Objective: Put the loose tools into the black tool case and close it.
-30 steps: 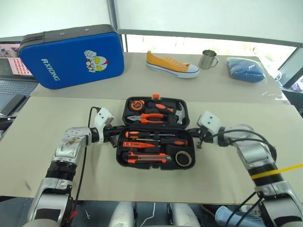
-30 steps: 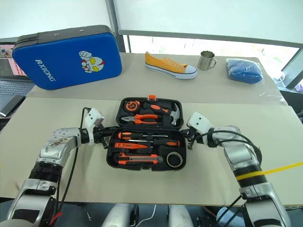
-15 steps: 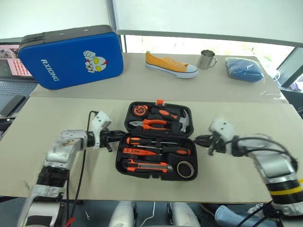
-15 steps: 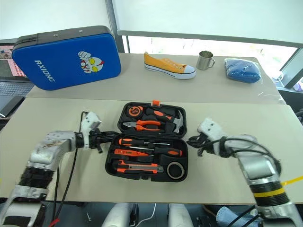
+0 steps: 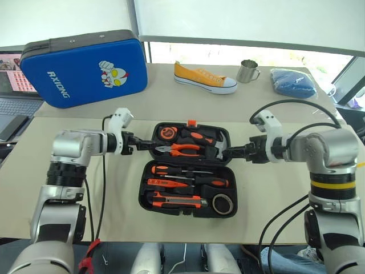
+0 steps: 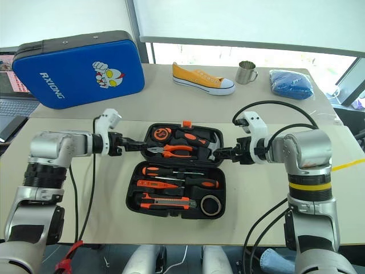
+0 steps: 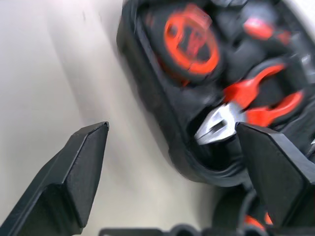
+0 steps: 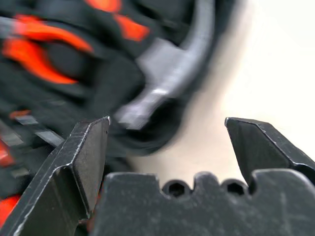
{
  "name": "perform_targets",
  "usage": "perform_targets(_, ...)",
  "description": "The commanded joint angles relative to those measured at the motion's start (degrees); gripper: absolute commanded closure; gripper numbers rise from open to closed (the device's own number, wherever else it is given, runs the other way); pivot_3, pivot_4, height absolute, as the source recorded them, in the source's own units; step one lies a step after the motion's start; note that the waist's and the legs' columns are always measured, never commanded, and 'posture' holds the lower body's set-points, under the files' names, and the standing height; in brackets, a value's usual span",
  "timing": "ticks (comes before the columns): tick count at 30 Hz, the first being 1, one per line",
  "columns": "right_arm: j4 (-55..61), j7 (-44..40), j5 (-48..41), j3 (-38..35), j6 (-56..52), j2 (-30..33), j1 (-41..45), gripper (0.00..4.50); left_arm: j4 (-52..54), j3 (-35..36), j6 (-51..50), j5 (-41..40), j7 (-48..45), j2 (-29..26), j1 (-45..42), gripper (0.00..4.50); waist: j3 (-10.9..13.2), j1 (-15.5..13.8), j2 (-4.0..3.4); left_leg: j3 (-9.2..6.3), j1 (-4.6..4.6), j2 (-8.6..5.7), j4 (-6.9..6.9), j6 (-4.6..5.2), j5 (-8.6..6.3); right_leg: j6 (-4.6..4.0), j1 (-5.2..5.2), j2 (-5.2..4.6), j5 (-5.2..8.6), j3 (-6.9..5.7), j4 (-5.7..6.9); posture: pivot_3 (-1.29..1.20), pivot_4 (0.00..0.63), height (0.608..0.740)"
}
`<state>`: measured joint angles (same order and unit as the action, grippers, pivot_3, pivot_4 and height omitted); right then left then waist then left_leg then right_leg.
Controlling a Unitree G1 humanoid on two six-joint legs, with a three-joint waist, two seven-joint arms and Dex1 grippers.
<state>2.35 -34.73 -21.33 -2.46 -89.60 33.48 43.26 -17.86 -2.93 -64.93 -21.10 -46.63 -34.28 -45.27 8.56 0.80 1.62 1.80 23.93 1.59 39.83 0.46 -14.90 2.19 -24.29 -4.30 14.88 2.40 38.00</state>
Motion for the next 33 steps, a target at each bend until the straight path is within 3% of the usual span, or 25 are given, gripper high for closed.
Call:
perform_targets(1, -1.2, 2.5, 1.3, 1.9, 2.2, 0.3, 1.4, 0.07, 0.2, 0.8, 0.0, 0.5, 2.0, 0.3, -1.4, 0.01, 0.0, 0.0, 0.0, 0.0, -0.01, 0.0, -0.01, -0.01, 0.0, 0.0, 0.0, 0.0, 0.0, 0.0, 0.0, 0.0, 0.15, 0.74)
perform_targets(3, -2.1, 3.2, 1.6, 3.2, 3.0, 0.6, 1.3, 0.07, 0.1, 1.0, -0.1, 0.5, 2.5, 0.5, -1.5, 0.01, 0.0, 0.0, 0.0, -0.01, -0.02, 0.0, -0.01, -0.01, 0.01, 0.0, 0.02, 0.0, 0.0, 0.0, 0.0, 0.0, 0.15, 0.74)
perform_targets(8, -5.5, 4.7, 1.7, 4.4, 4.2, -0.3, 2.0, 1.5, -0.2, 1.8, -0.8, 0.0, 3.5, 1.4, -1.2, 0.01, 0.0, 0.1, 0.0, -0.01, -0.04, 0.0, -0.01, -0.01, 0.01, 0.0, 0.06, 0.0, 0.0, 0.0, -0.01, 0.0, 0.15, 0.74)
perform_targets(11, -8.1, 5.8, 2.1, 4.5, 4.2, -1.5, 2.6, 2.52, -0.9, 1.3, -0.5, 0.1, 3.3, 2.0, -1.0, 0.75, 0.0, -0.1, 0.0, -0.02, -0.04, -0.01, 0.0, -0.01, 0.01, 0.0, 0.1, -0.02, 0.0, -0.02, -0.02, 0.0, 0.15, 0.74)
perform_targets(17, -11.0, 7.0, 3.1, 6.3, 5.5, -1.8, 2.4, 4.5, -5.5, 3.7, 0.8, -0.3, 4.6, 4.3, -1.9, 2.87, -0.2, -0.2, 0.22, -0.04, -0.17, -0.07, 0.02, -0.01, 0.01, 0.02, 0.26, -0.07, -0.01, -0.05, -0.06, 0.0, 0.15, 0.74)
perform_targets(22, -9.0, 6.5, 1.1, 2.0, 11.9, -4.3, 2.7, 4.5, -7.2, 6.7, 3.5, -1.8, 4.3, 5.6, -1.2, 4.42, -0.2, -0.1, 0.28, -0.07, -0.92, -0.08, -0.01, 0.02, 0.04, 0.03, 1.05, -0.07, -0.01, -0.08, -0.42, 0.0, 0.15, 0.74)
perform_targets(27, -0.6, 1.4, 1.6, 2.5, 29.1, -1.7, -2.5, 4.5, -3.6, 10.6, 11.9, -4.2, 0.5, 5.6, 2.6, 4.42, -0.2, 0.2, 0.24, -0.1, -0.95, -0.06, -0.1, 0.01, 0.13, 0.03, 1.0, -0.05, -0.01, -0.02, -0.38, 0.0, 0.15, 0.74)
perform_targets(33, 6.2, -5.0, 8.9, 7.2, 55.6, 3.8, -11.9, 4.5, 3.6, 11.1, 30.7, -2.0, -4.0, 4.1, 10.6, 4.42, -0.2, -0.1, 0.24, -0.08, -0.03, -0.14, -0.04, -0.07, 0.19, 0.03, -0.03, -0.13, -0.03, 0.05, 0.0, 0.0, 0.15, 0.74)
